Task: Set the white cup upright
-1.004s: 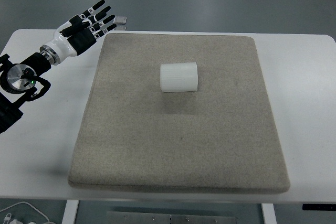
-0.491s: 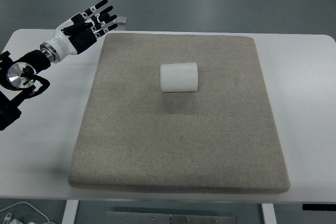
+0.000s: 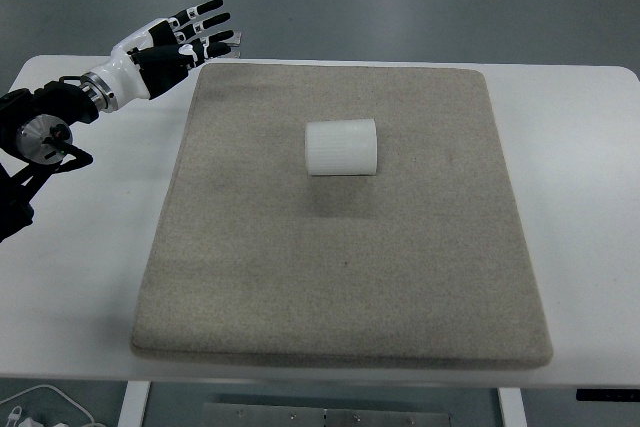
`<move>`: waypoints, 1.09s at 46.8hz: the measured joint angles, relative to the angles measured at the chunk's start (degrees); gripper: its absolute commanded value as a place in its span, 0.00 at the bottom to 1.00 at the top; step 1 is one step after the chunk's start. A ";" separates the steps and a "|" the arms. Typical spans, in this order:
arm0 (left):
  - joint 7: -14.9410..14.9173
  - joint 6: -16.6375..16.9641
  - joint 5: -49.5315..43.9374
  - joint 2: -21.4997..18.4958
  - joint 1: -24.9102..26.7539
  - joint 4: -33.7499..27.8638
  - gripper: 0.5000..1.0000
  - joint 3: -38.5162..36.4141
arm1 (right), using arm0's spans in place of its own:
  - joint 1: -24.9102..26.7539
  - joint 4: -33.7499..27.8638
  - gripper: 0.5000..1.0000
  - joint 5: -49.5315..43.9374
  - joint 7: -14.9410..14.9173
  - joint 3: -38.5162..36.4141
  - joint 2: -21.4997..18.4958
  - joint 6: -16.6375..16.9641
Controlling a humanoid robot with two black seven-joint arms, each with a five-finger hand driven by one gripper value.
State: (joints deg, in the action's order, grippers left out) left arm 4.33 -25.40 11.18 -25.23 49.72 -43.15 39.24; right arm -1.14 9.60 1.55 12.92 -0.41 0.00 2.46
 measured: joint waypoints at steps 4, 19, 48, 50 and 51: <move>0.00 0.00 1.98 -0.27 0.42 -1.22 0.99 -0.13 | 0.00 0.00 0.86 0.00 0.00 -0.02 0.00 0.00; -0.02 -0.01 12.51 -0.93 0.67 -4.76 0.99 -0.31 | 0.00 0.01 0.86 0.00 0.00 -0.02 0.00 0.00; -0.20 0.80 36.23 -1.12 0.69 -16.16 0.98 -0.39 | 0.00 -0.01 0.86 0.03 0.00 -0.02 0.00 0.00; -0.24 0.83 37.89 -0.95 0.60 -16.42 0.98 -0.40 | 0.00 0.00 0.86 0.03 0.00 -0.02 0.00 0.00; -0.30 0.86 38.62 -0.92 0.60 -16.51 0.98 -0.40 | 0.00 0.00 0.86 0.03 0.00 -0.02 0.00 0.00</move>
State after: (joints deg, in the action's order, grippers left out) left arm 4.02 -24.55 49.80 -26.15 50.31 -59.66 38.84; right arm -1.14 9.60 1.58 12.92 -0.44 0.00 2.46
